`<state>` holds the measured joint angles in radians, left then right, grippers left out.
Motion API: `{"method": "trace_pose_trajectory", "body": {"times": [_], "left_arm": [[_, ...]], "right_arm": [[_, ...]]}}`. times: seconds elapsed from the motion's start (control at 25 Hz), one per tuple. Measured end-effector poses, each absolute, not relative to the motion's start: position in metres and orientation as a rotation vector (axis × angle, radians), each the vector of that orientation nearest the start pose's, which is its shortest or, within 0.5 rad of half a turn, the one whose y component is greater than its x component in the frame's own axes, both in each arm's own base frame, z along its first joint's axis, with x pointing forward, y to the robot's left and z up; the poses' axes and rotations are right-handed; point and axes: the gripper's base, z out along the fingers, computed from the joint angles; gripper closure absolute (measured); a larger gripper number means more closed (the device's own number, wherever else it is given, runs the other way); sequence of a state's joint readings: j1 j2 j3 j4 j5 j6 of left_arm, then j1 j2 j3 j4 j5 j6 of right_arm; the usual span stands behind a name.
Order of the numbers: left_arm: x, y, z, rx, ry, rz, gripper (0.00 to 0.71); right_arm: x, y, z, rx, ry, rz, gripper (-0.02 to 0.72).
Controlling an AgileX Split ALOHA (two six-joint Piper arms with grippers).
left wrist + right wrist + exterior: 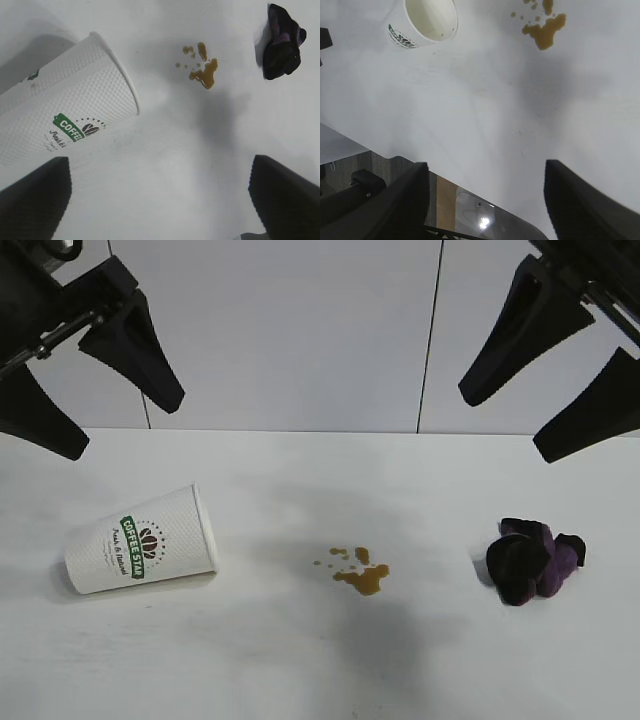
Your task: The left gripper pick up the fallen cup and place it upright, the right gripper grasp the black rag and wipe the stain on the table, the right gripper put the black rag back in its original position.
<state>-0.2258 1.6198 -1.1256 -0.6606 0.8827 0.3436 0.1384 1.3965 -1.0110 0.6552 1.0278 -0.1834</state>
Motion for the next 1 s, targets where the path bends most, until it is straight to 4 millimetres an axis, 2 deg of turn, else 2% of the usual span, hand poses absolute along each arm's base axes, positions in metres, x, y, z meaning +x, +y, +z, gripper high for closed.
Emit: {"method": "trace_pose_trajectory", "body": {"times": [1.0], "left_arm": [[0.3069, -0.1138, 0.2506, 0.278, 2.7, -0.758, 0.015]], "right_arm": [[0.253, 0.0831, 0.2823, -0.055, 2.768, 0.849, 0.252]]}}
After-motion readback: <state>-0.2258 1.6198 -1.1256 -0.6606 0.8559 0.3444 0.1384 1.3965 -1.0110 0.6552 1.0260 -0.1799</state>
